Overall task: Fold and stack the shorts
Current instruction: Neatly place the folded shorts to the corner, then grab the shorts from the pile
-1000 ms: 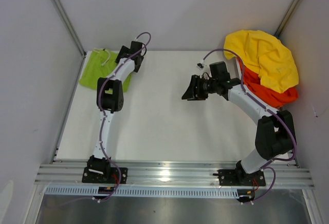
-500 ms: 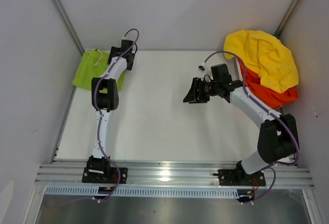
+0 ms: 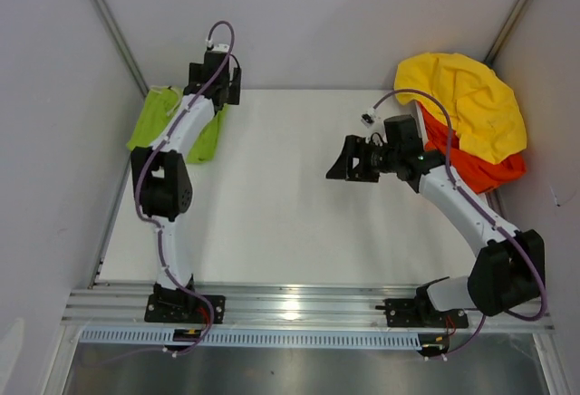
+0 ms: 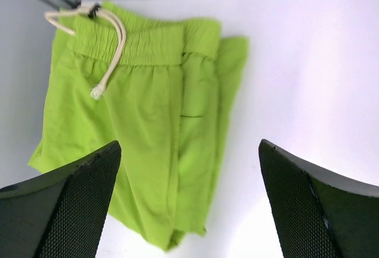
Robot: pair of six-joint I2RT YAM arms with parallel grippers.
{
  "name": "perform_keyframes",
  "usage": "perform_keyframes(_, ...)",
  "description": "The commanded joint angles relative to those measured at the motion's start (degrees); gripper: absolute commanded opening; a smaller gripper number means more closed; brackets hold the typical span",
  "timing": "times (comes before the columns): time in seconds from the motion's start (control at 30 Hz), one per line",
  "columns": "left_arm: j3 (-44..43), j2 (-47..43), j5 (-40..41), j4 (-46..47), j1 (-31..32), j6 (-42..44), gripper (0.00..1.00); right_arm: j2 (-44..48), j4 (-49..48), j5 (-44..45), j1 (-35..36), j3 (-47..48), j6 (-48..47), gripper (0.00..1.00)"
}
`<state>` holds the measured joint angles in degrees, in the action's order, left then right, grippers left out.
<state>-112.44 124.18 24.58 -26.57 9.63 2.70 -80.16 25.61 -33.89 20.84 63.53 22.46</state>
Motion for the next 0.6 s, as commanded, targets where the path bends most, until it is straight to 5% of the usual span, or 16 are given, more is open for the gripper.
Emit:
perform_keyframes(0.0, 4.59, -10.44, -1.73, 1.87, 4.25, -5.24, 0.99, 5.01, 0.85, 5.05, -1.32, 0.63, -0.48, 0.79)
perform_keyframes(0.27, 28.19, -28.97, -9.27, 5.91, 7.42, -16.13, 0.99, 3.18, 11.04, 28.06, -8.78, 16.33, -4.09, 0.82)
perform_keyframes(0.57, 52.49, -53.33, -15.96, 16.54, 7.6, -27.65, 0.99, -0.6, 7.7, 26.69, -27.42, 20.58, 4.51, 0.79)
